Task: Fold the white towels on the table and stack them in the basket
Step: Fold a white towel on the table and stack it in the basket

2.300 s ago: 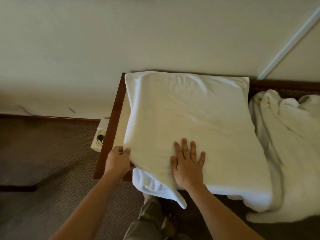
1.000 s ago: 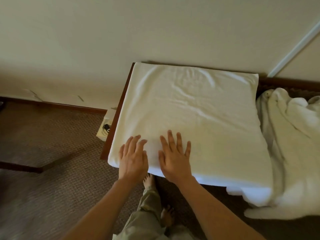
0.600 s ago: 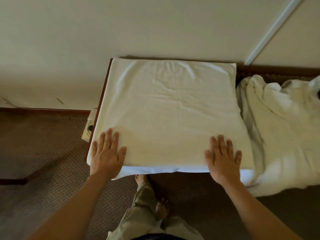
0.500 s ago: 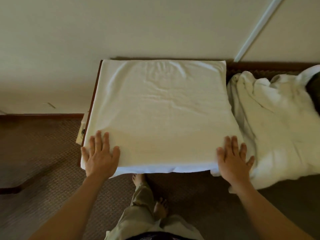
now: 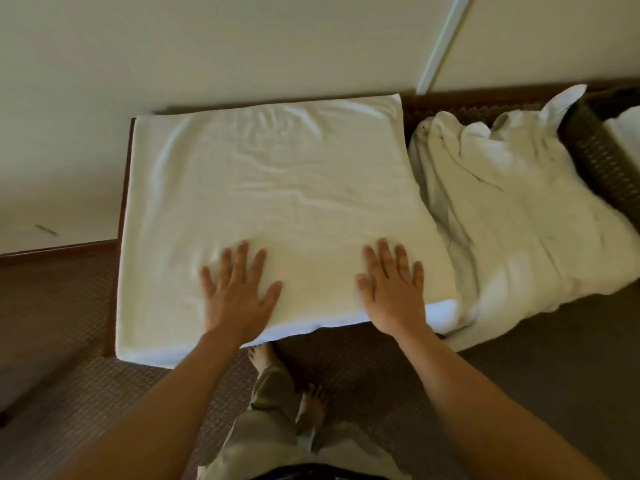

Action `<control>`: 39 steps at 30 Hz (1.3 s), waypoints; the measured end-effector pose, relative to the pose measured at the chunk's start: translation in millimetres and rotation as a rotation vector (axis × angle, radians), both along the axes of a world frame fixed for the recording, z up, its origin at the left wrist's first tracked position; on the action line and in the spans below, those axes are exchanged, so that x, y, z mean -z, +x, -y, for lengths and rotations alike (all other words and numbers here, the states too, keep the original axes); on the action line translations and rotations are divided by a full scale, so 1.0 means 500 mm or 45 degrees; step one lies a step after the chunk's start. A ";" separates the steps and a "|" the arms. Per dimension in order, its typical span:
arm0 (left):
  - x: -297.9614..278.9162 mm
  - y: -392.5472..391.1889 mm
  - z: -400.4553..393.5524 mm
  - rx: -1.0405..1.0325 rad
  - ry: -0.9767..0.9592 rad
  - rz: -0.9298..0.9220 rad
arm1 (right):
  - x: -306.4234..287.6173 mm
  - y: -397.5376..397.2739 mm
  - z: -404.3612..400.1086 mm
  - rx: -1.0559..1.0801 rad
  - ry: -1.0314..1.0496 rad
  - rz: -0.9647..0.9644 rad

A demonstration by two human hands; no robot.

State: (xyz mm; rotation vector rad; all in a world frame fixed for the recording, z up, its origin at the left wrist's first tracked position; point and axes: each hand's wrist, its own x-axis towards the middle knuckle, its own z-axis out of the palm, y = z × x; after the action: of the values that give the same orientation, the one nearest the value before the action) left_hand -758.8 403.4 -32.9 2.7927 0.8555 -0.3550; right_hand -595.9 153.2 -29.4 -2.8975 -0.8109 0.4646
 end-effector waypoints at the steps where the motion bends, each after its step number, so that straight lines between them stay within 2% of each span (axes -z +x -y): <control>1: 0.001 -0.038 -0.038 -0.088 0.022 0.005 | 0.000 0.020 0.029 0.062 -0.009 0.002; 6: -0.011 -0.207 -0.166 -0.504 0.008 -0.041 | -0.010 0.042 0.055 0.337 -0.054 -0.100; 8: -0.014 -0.207 -0.157 -0.683 0.027 -0.025 | -0.018 0.003 0.006 0.536 -0.052 -0.104; 9: -0.021 -0.189 -0.140 -0.759 0.046 0.008 | -0.022 -0.027 -0.033 0.511 -0.026 -0.077; 11: -0.033 -0.124 -0.078 -0.660 0.033 0.109 | -0.029 -0.099 -0.115 0.169 0.060 -0.064; 14: -0.033 -0.012 0.018 -0.117 -0.086 0.172 | -0.027 -0.172 -0.226 -0.503 0.062 -0.184; 16: -0.028 0.023 0.001 -0.013 -0.141 0.140 | -0.022 -0.146 -0.251 -0.605 0.039 -0.171; 19: -0.001 -0.016 -0.108 -0.065 -0.024 0.081 | -0.003 -0.023 -0.195 -0.417 0.019 -0.061; 23: 0.007 -0.128 -0.250 -0.368 0.049 0.040 | -0.002 0.155 -0.046 0.164 -0.084 -0.019; 26: -0.011 -0.150 -0.269 -0.599 0.077 -0.027 | -0.023 0.191 0.001 0.524 -0.127 -0.091; 28: -0.028 -0.100 -0.240 -0.659 0.126 0.036 | -0.028 0.172 -0.046 0.566 -0.111 -0.008; 30: -0.035 -0.015 -0.188 -0.467 0.084 0.152 | -0.022 0.118 -0.141 0.288 -0.023 0.100; 32: -0.031 0.083 -0.135 -0.152 -0.006 0.220 | -0.009 0.054 -0.256 -0.151 0.085 0.129; 34: -0.026 0.157 -0.116 0.056 -0.069 0.136 | 0.009 0.018 -0.348 -0.492 0.094 0.105; 36: -0.016 0.185 -0.159 0.107 -0.060 0.042 | 0.013 0.045 -0.388 -0.582 0.041 0.024; 39: 0.003 0.150 -0.286 0.003 0.029 0.037 | 0.015 0.163 -0.340 -0.355 -0.030 0.072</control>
State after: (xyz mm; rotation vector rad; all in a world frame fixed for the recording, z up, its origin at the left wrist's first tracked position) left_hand -683.9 546.3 -34.2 2.8128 0.8546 -0.3058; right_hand -514.6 323.3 -36.8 -2.8407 -1.2342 0.4182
